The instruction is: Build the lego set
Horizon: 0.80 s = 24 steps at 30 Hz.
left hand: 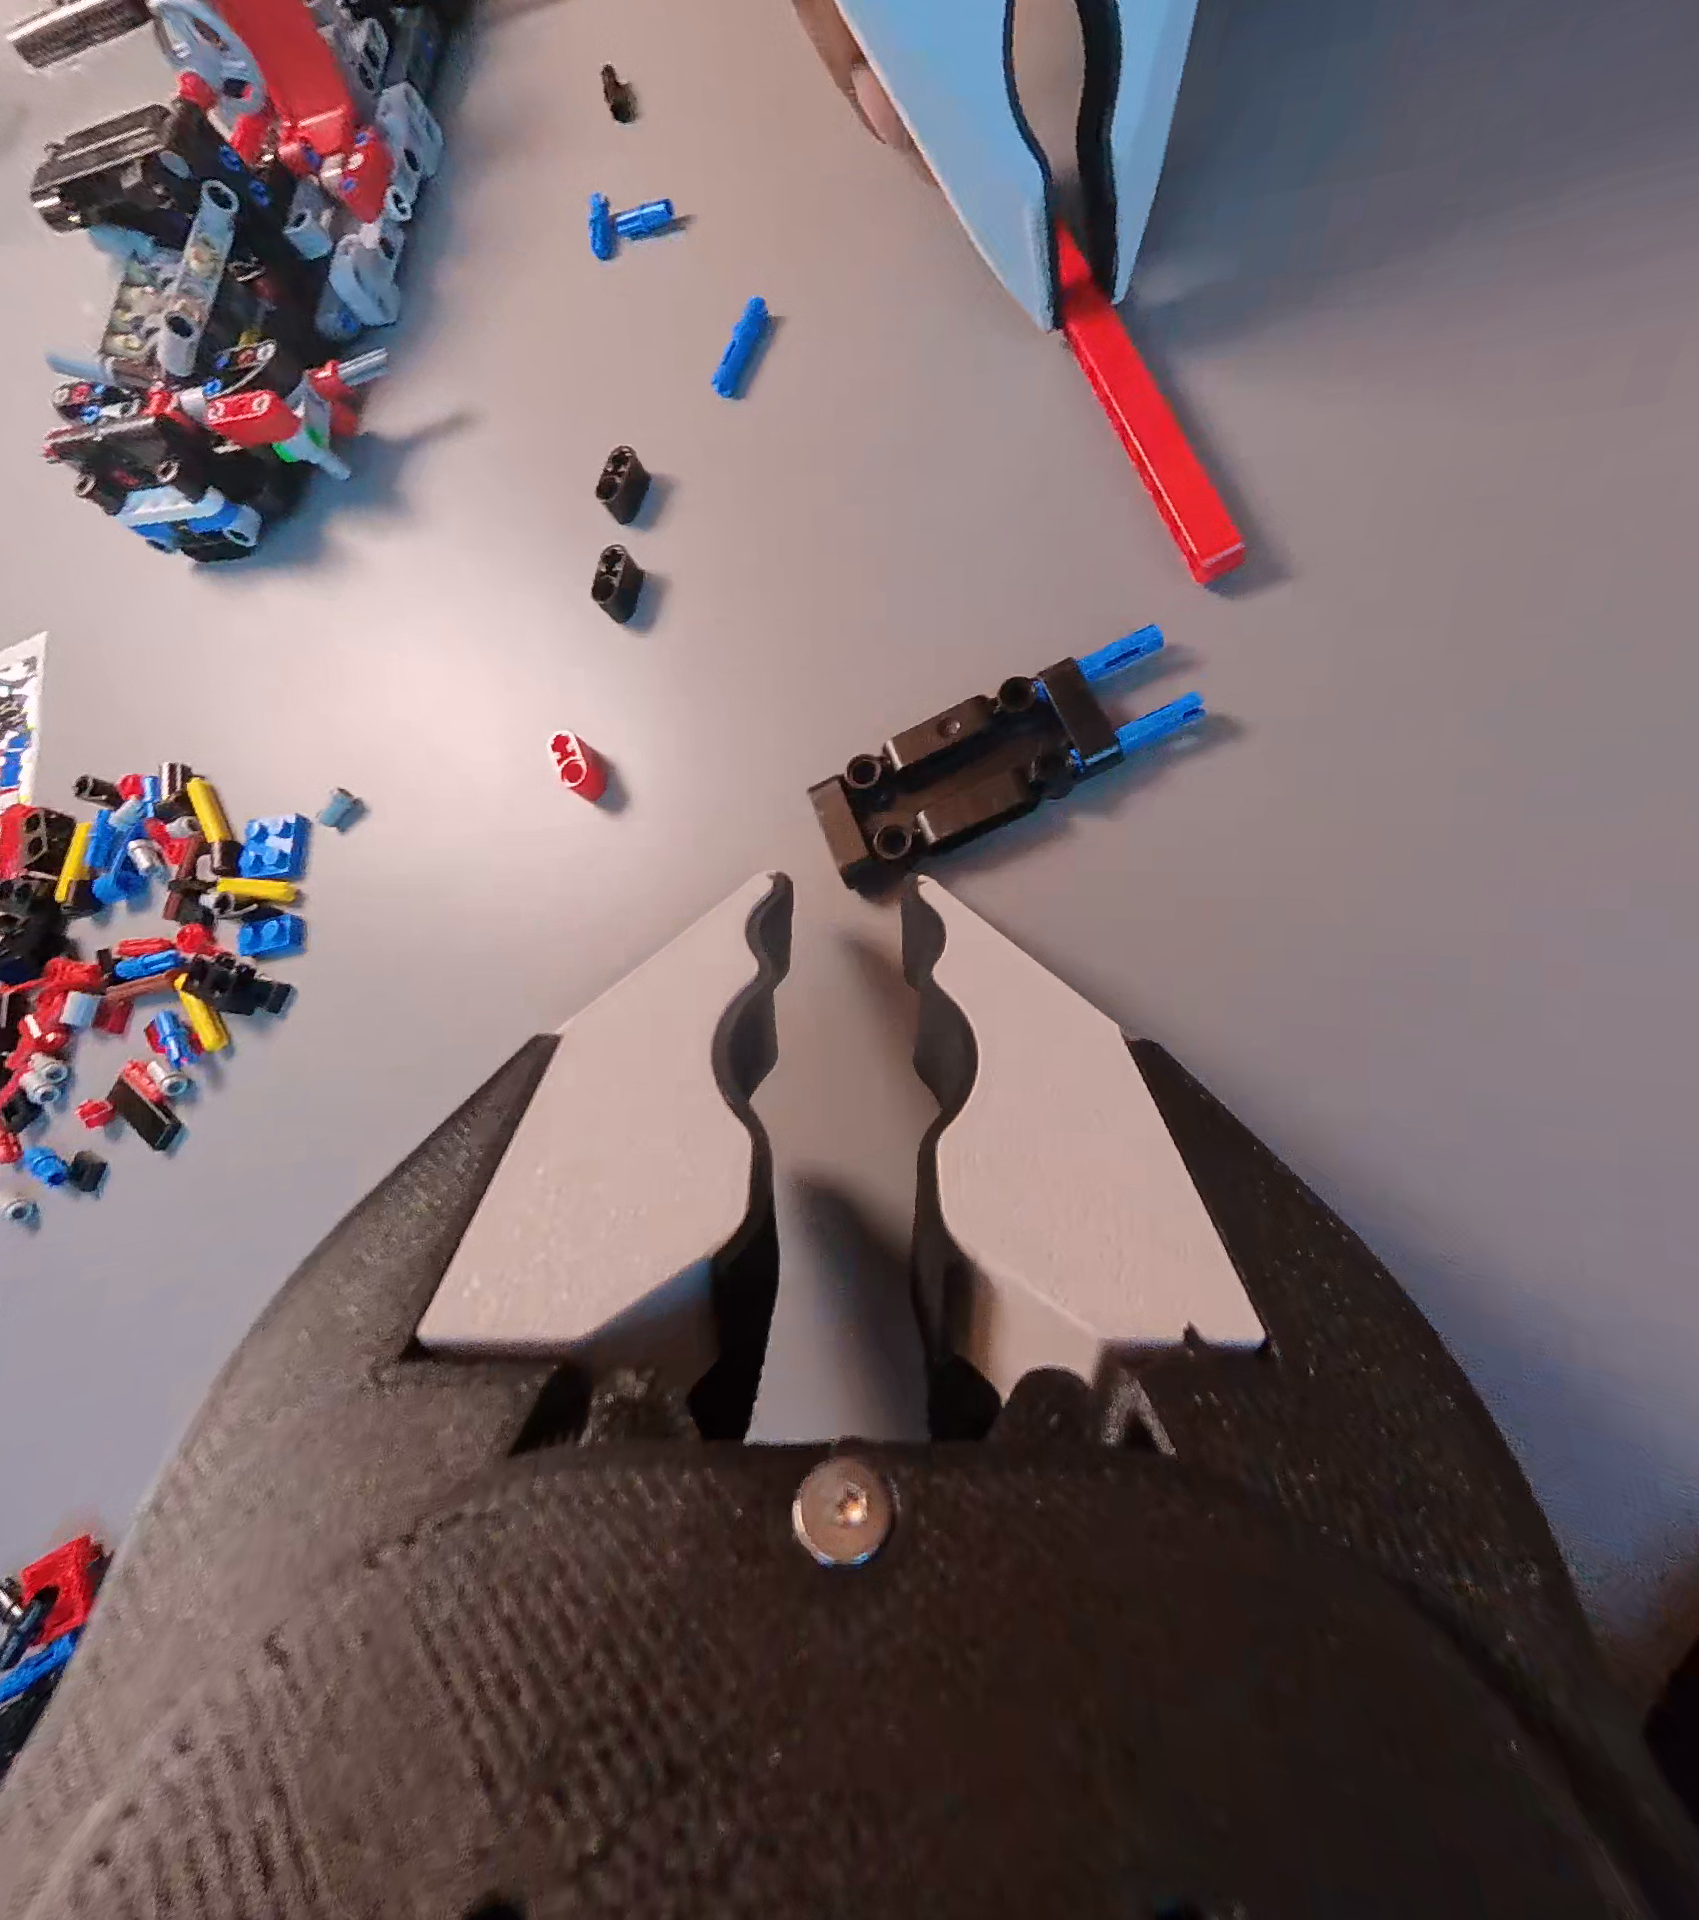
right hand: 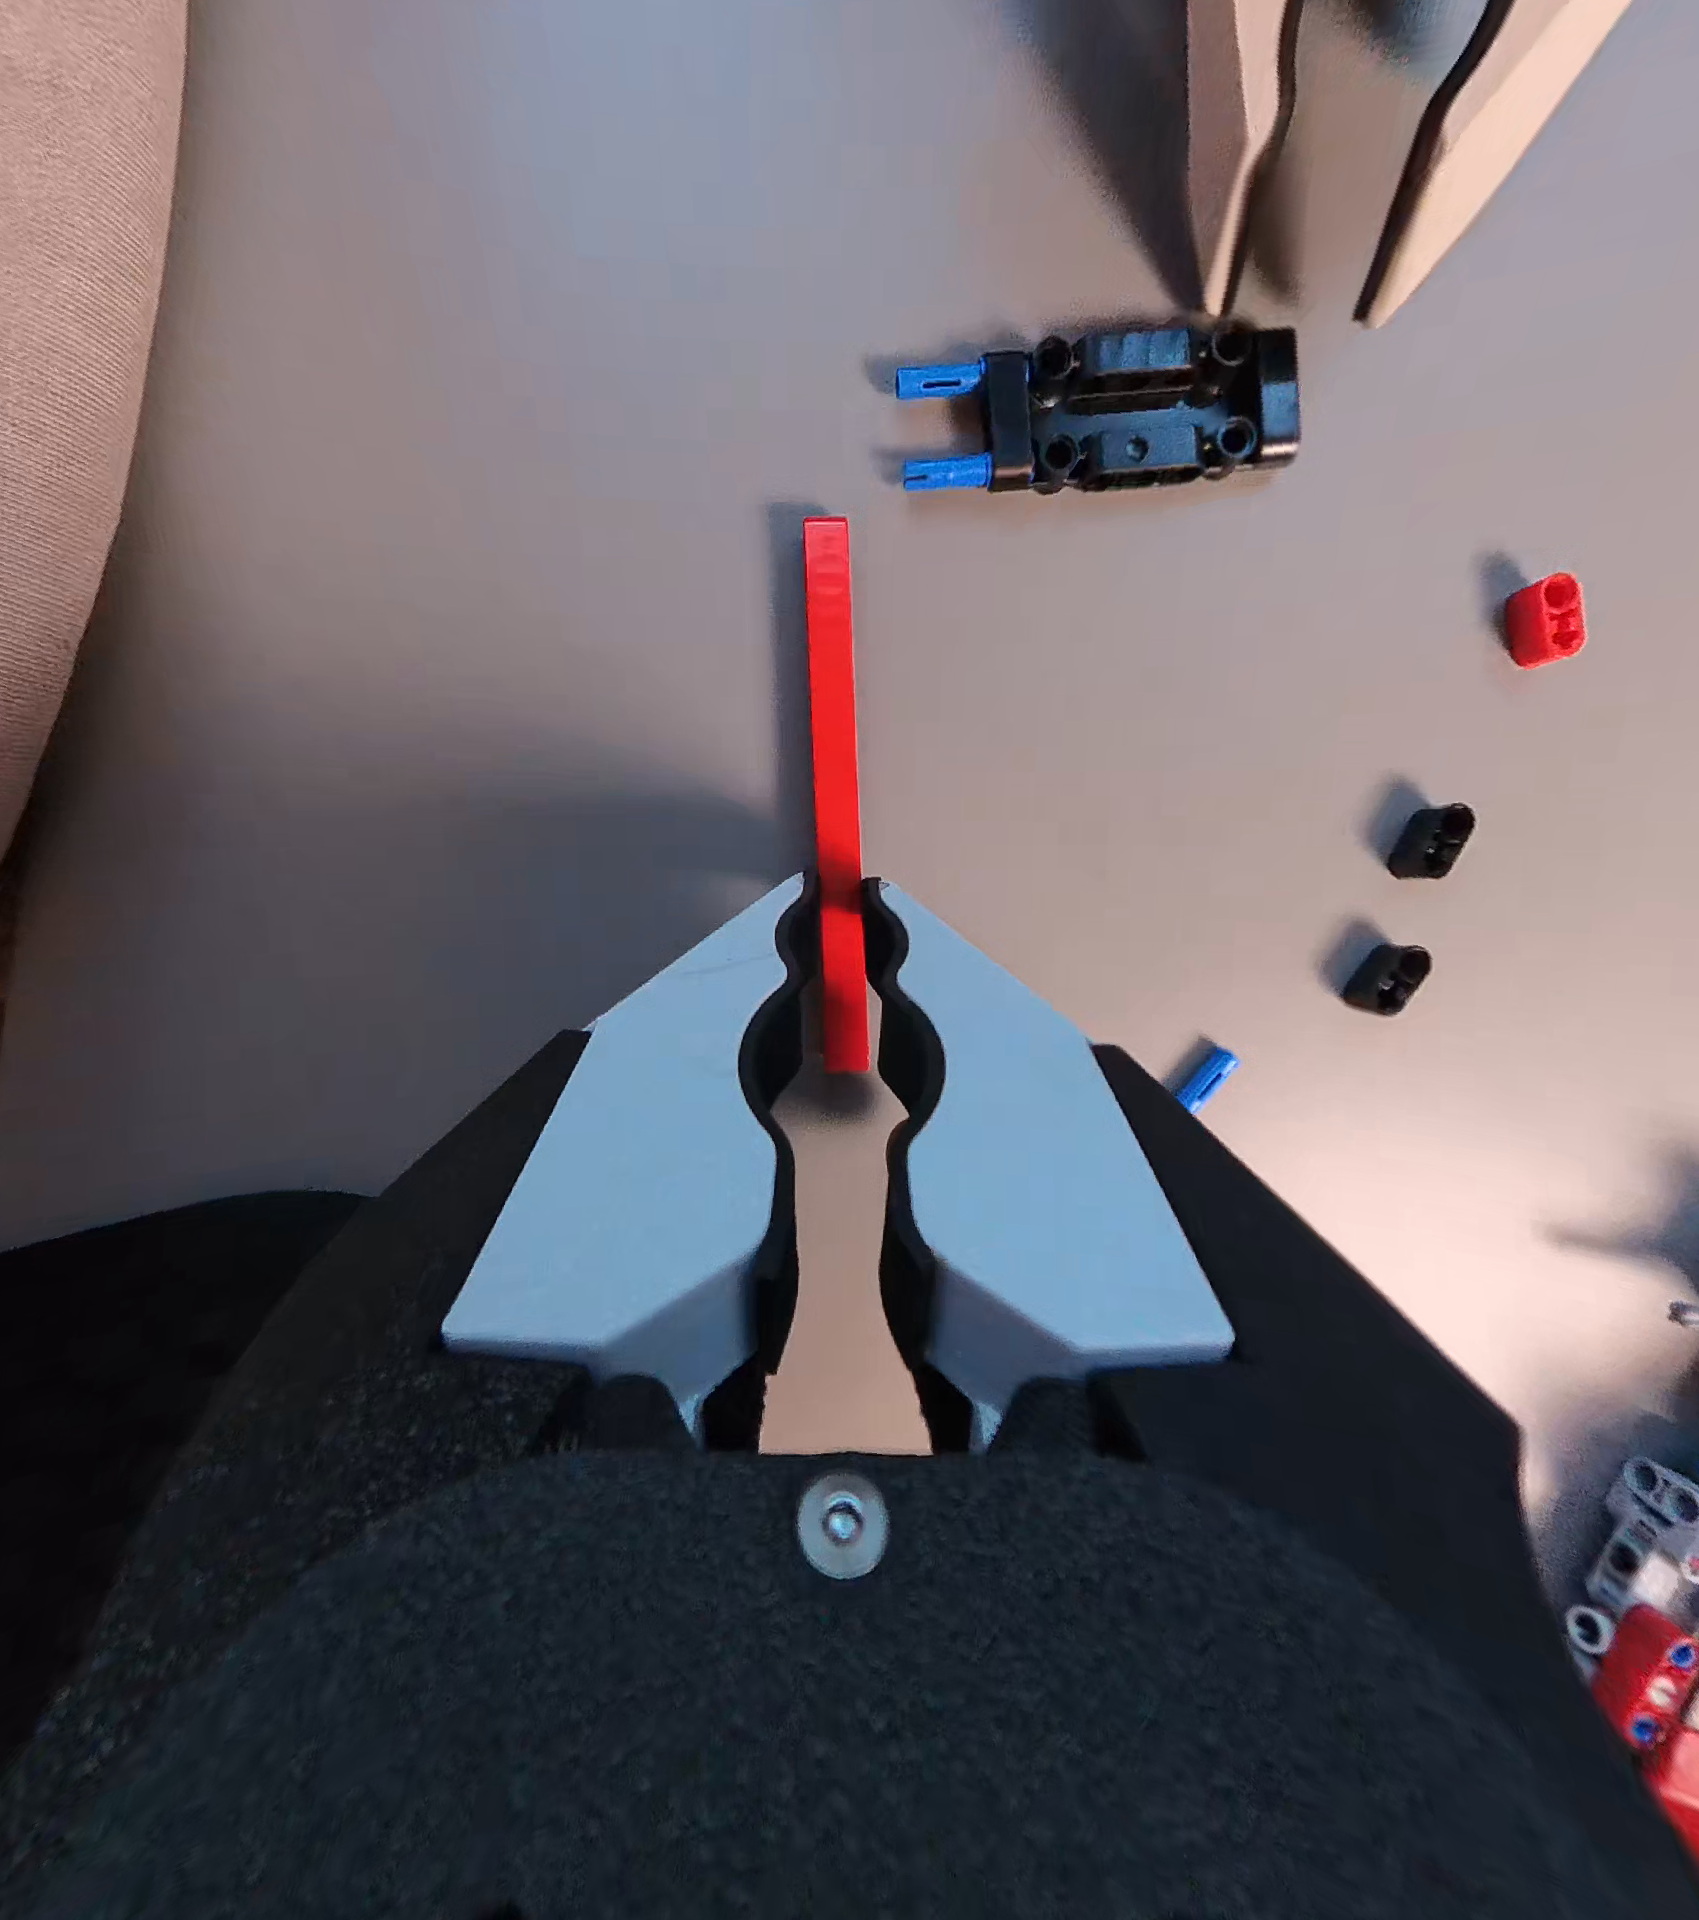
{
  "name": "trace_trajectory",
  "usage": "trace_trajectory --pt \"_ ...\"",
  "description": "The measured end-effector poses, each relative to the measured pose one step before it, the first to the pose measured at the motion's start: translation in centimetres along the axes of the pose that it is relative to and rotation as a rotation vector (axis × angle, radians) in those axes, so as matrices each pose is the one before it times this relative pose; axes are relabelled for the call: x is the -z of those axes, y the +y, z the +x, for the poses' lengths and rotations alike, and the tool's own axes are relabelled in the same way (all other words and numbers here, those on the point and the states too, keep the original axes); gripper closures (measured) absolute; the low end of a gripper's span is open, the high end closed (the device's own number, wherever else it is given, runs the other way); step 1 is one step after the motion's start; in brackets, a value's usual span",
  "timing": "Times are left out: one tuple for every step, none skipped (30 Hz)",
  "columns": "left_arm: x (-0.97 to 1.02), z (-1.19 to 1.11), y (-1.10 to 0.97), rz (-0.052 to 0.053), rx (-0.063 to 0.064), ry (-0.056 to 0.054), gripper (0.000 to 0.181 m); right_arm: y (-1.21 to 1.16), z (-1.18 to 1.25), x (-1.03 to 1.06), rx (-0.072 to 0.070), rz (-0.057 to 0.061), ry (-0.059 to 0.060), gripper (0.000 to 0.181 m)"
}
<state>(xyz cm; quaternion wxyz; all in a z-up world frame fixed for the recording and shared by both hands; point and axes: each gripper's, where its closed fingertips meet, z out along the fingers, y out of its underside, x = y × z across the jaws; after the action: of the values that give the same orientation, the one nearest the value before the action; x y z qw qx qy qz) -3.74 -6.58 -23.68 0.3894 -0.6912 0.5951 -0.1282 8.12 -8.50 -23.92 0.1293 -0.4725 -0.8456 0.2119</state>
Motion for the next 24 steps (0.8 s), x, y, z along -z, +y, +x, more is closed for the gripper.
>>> trace_trajectory --pt "0.057 -0.178 0.046 0.002 0.0071 -0.0103 0.162 -0.188 0.093 -0.119 0.0071 -0.0036 -0.0041 0.177" --pt "0.071 -0.063 0.0 0.0042 0.0085 -0.0026 0.161 -0.197 0.143 -0.144 0.0083 -0.0021 -0.0002 0.177" --pt "0.069 0.027 -0.016 0.0052 0.0133 0.0032 0.161 -0.269 0.198 -0.157 0.0058 0.0027 0.0042 0.177" --pt "0.086 0.071 -0.037 0.007 0.0175 0.006 0.16 -0.282 0.102 -0.189 0.0006 0.0037 -0.0014 0.177" --pt "0.079 0.065 0.025 0.0049 0.018 0.0054 0.159 -0.309 0.066 -0.179 0.0003 0.0059 -0.0016 0.177" --pt "0.082 0.084 0.051 0.0035 0.0158 0.0054 0.158 -0.268 0.052 -0.193 0.0018 0.0034 0.0005 0.177" --pt "0.101 0.12 0.016 0.0054 0.0148 0.0071 0.157 -0.226 0.045 -0.183 0.003 0.0011 0.0014 0.177" --pt "0.096 0.198 -0.082 0.0081 0.0165 0.012 0.155 -0.231 0.101 -0.128 0.0016 0.0027 0.0047 0.177" --pt "0.055 0.239 -0.12 0.0073 0.02 0.0161 0.152 -0.175 0.133 -0.11 0.0025 0.0008 0.0062 0.177" --pt "-0.022 0.262 -0.121 0.0041 0.022 0.0181 0.147 -0.122 0.116 -0.082 0.0036 -0.0006 0.0053 0.177" --pt "-0.099 0.226 -0.113 0.0014 0.0246 0.0153 0.137 -0.077 0.103 -0.059 0.0015 -0.0019 0.0034 0.177" --pt "-0.179 0.235 -0.066 -0.0022 0.0246 0.0147 0.126 -0.046 0.074 -0.044 -0.0001 -0.0025 0.0007 0.177" --pt "-0.223 0.294 -0.007 -0.0056 0.0213 0.0184 0.116 -0.029 0.116 -0.034 0.0004 -0.0029 0.0033 0.177" --pt "-0.233 0.347 0.012 -0.0055 0.0139 0.0186 0.11 -0.011 0.095 -0.014 0.0004 -0.0033 0.0009 0.177" --pt "-0.205 0.344 0.018 -0.0053 0.0065 0.0164 0.105 0.008 0.043 -0.001 0.0001 -0.0035 -0.0009 0.177" --pt "-0.172 0.268 0.014 -0.006 0.003 0.0103 0.103 0.01 0.032 -0.011 -0.0003 -0.0024 -0.0016 0.177" --pt "-0.158 0.167 -0.053 -0.006 0.0006 0.0021 0.101 0.001 0.019 -0.005 -0.0036 -0.0014 -0.0022 0.177" --pt "-0.149 0.156 -0.11 -0.0048 -0.0032 -0.0007 0.099 -0.018 0.062 -0.013 -0.0036 0.0004 0.0013 0.177" --pt "-0.146 0.143 -0.165 -0.0028 -0.0066 -0.0031 0.098 -0.006 0.048 -0.027 -0.0016 0.002 0.0015 0.177" --pt "-0.142 0.113 -0.17 -0.0022 -0.0076 -0.0045 0.098 -0.016 0.005 -0.02 -0.0019 0.0034 -0.0007 0.176" --pt "-0.155 0.079 -0.144 -0.0023 -0.0071 -0.0062 0.097 -0.019 0.0 -0.01 -0.0018 0.0029 -0.0006 0.177" --pt "-0.143 -0.013 -0.098 -0.0018 -0.0086 -0.0087 0.096 -0.005 0.012 -0.014 -0.0013 0.0023 0.0001 0.176" --pt "-0.101 -0.07 -0.14 0.0048 -0.01 -0.0105 0.096 -0.003 0.008 -0.011 0.0003 0.0016 0.0012 0.176" --pt "-0.059 -0.066 -0.147 0.0078 -0.0054 -0.0071 0.097 -0.011 0.009 -0.015 0.0002 0.001 0.0022 0.176"
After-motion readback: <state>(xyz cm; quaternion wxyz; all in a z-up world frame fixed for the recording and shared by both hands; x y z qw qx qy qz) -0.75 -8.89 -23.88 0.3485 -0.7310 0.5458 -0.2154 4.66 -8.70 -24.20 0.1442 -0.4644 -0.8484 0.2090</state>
